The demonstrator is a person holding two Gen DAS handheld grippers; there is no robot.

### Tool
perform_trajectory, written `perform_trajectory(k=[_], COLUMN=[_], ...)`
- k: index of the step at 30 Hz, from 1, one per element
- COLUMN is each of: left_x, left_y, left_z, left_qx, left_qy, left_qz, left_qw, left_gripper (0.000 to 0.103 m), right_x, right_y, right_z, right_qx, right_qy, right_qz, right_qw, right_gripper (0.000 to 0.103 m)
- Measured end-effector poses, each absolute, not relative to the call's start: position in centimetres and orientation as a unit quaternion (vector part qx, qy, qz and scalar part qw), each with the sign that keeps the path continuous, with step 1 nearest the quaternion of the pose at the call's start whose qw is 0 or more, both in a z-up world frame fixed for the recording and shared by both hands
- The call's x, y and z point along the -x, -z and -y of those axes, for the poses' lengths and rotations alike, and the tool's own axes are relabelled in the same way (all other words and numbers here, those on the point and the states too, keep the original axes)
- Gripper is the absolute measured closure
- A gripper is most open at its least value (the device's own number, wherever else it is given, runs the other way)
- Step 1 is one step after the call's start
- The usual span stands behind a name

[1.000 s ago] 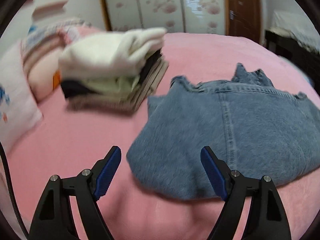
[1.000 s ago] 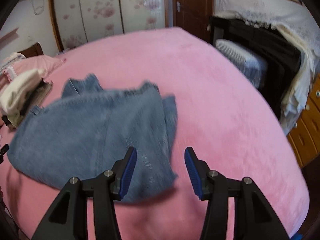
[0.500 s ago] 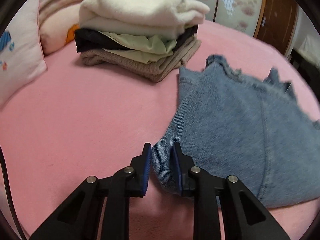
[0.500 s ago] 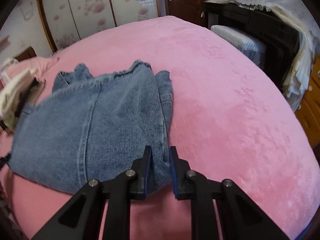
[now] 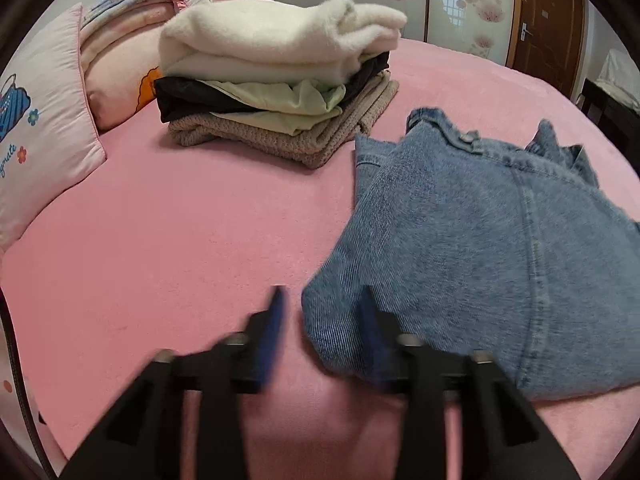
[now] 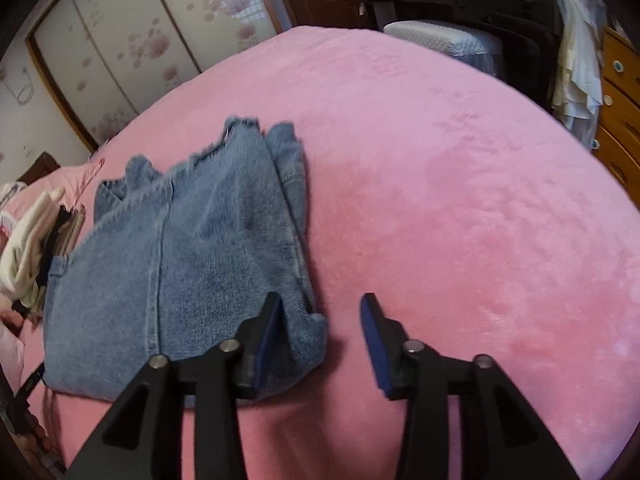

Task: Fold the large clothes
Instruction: 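Release the jacket with both tools and pat it flat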

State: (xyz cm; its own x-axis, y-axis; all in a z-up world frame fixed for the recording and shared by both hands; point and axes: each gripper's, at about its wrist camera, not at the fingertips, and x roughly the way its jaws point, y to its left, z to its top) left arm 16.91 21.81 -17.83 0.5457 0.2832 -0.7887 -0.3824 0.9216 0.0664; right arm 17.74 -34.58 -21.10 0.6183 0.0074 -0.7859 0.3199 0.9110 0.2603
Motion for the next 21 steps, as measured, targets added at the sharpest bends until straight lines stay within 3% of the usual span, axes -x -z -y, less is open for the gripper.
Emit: perform_trajectory(k=[1, 2, 11, 16, 21], left_x=[-16.4, -15.9, -13.7, -13.4, -13.1], left_y=[16.9, 16.1, 10.1, 7.6, 5.0], left_z=[-21.7, -21.4, -17.5, -15.7, -13.4], left_qx=[0.067, 0.074, 0.119, 0.146, 0.124], left_qy=[-0.185, -0.179, -0.098, -0.078, -0.078], left_qz=[-0.433, -0.424, -0.416, -0.41, -0.391], left_qw=[0.88, 0.885, 0.896, 0.897, 0.909], left_gripper=[0.028, 0.025, 0.022, 0.021, 0.013], right_x=[-17.4, -17.1, -14.8, -15.1, -15.0], right_y=[20.2, 19.2, 11.4, 8.9, 7.1], right_z=[34.6, 34.5, 30.2, 26.0, 22.2], right_qx=[-0.192, -0.191, -0.183, -0.164, -0.154], right_qy=[0.095, 0.1, 0.042, -0.01, -0.039], right_qz=[-0.422, -0.412, -0.327, -0.325, -0.33], right_qw=[0.881, 0.885, 0.926, 0.931, 0.931], right_gripper=[0.061, 0.061, 0.061, 0.061, 0.061])
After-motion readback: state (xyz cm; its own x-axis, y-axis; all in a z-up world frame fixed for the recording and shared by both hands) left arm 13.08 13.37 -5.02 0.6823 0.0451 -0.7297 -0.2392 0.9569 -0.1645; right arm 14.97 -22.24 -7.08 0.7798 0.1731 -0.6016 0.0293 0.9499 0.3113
